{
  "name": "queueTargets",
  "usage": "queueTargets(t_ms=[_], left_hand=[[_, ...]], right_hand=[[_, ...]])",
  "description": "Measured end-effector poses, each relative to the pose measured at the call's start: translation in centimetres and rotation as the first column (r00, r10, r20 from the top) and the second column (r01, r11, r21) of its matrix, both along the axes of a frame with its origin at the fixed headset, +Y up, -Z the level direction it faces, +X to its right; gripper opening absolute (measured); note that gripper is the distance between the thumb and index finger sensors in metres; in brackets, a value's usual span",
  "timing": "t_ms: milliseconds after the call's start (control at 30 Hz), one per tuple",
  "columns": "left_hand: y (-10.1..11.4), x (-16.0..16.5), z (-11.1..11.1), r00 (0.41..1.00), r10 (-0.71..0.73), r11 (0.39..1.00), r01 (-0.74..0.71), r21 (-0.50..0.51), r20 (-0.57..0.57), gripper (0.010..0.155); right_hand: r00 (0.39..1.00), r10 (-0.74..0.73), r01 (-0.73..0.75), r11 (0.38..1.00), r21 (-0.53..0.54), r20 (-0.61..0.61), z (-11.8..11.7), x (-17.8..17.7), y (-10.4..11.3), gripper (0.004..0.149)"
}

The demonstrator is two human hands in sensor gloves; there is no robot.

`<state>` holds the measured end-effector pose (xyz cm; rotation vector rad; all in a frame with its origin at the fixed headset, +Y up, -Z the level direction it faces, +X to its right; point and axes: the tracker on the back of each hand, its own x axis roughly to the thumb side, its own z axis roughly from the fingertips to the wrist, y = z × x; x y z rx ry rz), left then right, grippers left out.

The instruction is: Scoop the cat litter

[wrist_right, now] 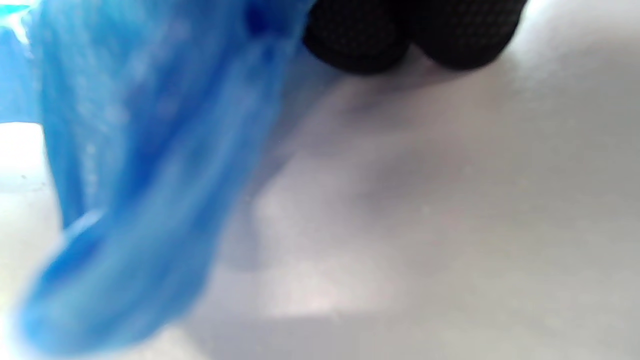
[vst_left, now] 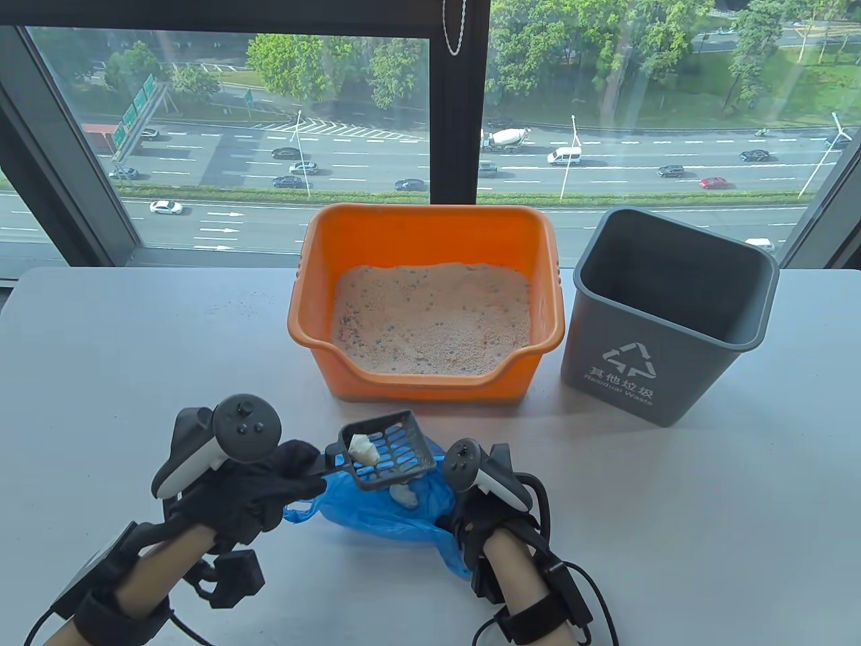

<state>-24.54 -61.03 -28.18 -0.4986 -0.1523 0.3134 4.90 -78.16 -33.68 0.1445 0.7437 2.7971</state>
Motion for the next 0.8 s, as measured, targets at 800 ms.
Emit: queueTargets(t_ms=[800], left_hand=[[-0.7, 7.5, -3.2, 0.906, -0.423, 0.904, 0.418, 0.094, 0.037, 0.060]], right_hand=[[1.000, -0.009, 0.009, 1.000, -0.004, 0.003, -0.1, 0.1, 0.0, 0.083]])
